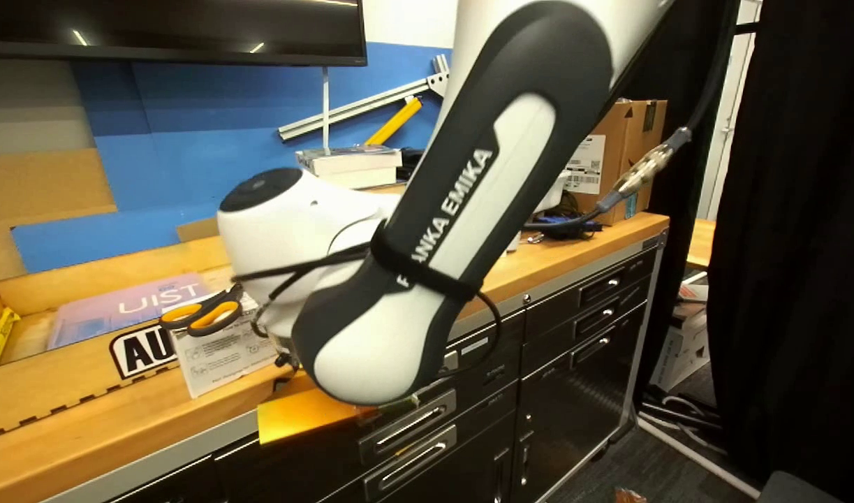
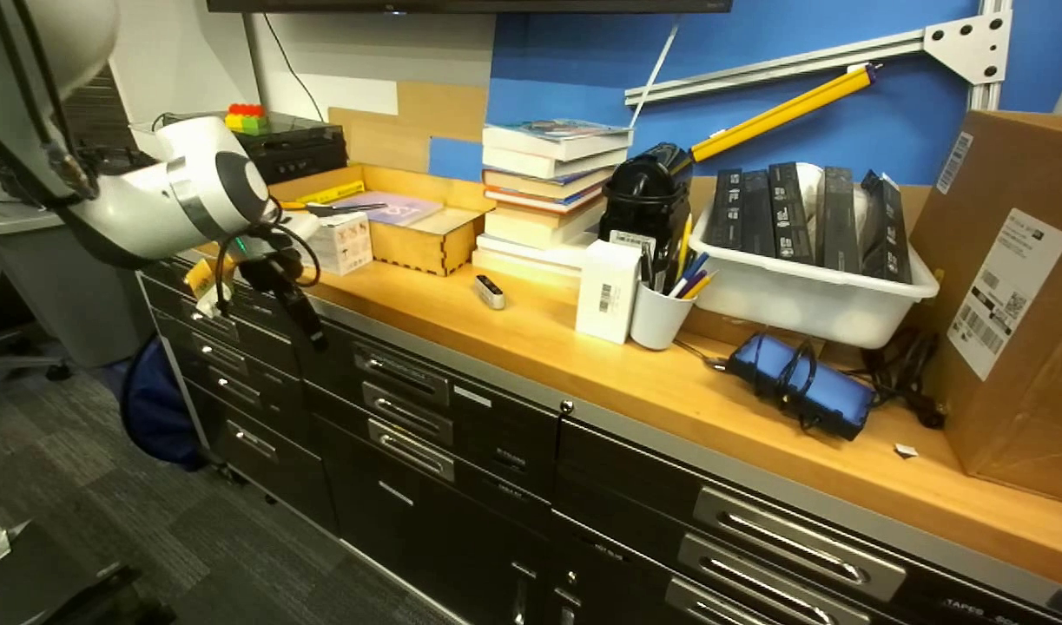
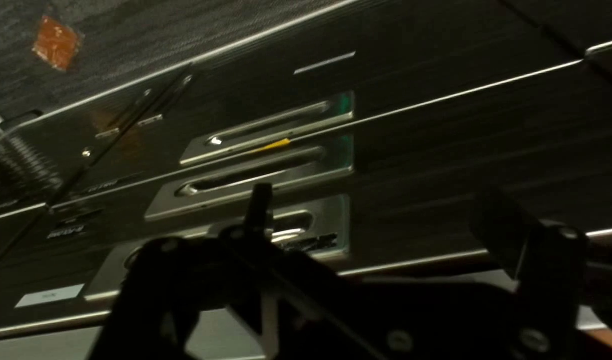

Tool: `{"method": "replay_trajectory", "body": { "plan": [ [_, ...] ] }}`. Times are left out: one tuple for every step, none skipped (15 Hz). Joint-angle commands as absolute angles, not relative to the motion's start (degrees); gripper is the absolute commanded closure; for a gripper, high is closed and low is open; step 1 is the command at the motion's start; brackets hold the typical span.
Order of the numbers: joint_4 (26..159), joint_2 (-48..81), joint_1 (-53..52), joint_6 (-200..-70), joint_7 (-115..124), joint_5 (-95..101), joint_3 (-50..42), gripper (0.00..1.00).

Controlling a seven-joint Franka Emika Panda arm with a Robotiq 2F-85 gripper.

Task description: Put the blue object in the drawer and close it

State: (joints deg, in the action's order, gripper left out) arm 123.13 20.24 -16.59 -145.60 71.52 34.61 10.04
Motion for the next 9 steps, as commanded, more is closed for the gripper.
{"method": "replay_trajectory", "body": {
  "plan": [
    [131.1, 8.9, -6.2, -144.5, 55.8, 20.1, 22.8, 0.00],
    [131.4, 6.6, -4.3, -142.4, 51.3, 15.2, 25.7, 0.00],
    [131.0, 5.2, -1.1, -139.3, 46.9, 11.1, 30.2, 0.00],
    [130.1, 3.9, 0.9, -135.2, 42.5, 7.1, 33.2, 0.00],
    [128.9, 2.0, 2.0, -131.4, 38.1, 2.6, 34.6, 0.00],
    [128.5, -1.2, 2.0, -127.5, 33.8, -1.0, 33.7, 0.00],
    [128.1, -4.4, -4.2, -124.4, 29.8, -5.0, 26.6, 0.00],
    [127.2, -6.5, -4.7, -121.3, 29.3, -6.5, 25.1, 0.00],
    [127.6, -0.8, -7.1, -126.1, 34.1, -2.2, 24.4, 0.00]
  ]
}}
